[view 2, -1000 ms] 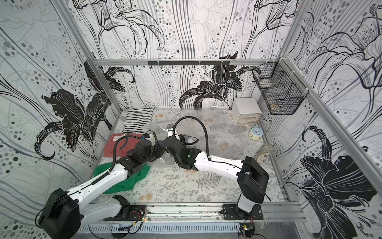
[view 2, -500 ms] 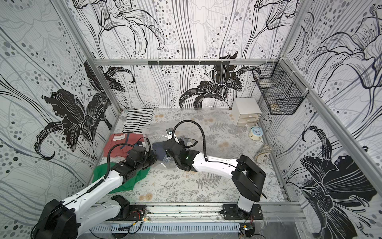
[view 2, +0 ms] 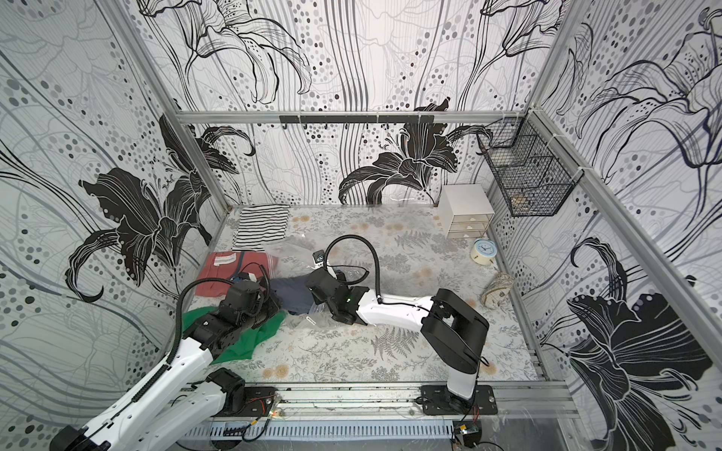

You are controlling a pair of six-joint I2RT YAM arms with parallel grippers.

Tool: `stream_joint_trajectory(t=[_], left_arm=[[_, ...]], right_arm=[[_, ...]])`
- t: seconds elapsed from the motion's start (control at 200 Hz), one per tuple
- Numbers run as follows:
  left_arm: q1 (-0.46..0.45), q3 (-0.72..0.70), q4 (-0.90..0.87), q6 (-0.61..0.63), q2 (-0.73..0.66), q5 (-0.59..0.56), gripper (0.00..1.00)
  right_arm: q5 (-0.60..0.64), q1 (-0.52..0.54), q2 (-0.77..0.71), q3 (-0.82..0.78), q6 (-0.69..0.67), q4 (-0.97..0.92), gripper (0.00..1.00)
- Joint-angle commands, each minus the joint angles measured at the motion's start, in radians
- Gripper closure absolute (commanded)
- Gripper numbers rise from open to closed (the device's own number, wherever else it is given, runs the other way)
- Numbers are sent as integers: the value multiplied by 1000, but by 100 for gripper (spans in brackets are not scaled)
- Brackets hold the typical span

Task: Take the tank top out of the vacuum bag
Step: Take out the tank top from the vacuum bag.

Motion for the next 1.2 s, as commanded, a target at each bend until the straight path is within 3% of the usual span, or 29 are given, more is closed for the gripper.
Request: stream_joint_trajectory(t=[0.0,0.045,0.155,0.245,0.396,0.456,0.616,0.716,1.026,1.197], left_arm=[[10,-24,-46,-36,1,-10,100],[10,-26,-41,-37,-2,-10,99],[9,-21,-26,-28,-20,-20,73],[10,-16,-25,-25,-30,-29,59],[62,13,-42,11,10,6,53],[109,43,-52,24,47,34,42],[283,103,-73,103,180,147,38],[331,102,-10,152,239,181,34],[346,109,188,240,441,244,28],[336,119,194,262,502,214,27]], right_arm=[[28,-3,2,9,19,-29,100],[27,-4,0,9,18,-28,100],[23,-6,0,10,16,-23,100],[27,-5,-3,9,12,-21,100],[29,-4,-11,0,9,-10,100],[26,-4,-11,1,9,-10,100],[28,-6,-25,-9,6,3,100],[30,-4,-30,-12,2,7,100],[34,-5,-44,-11,-10,16,100],[43,-4,-55,-17,-16,22,100]])
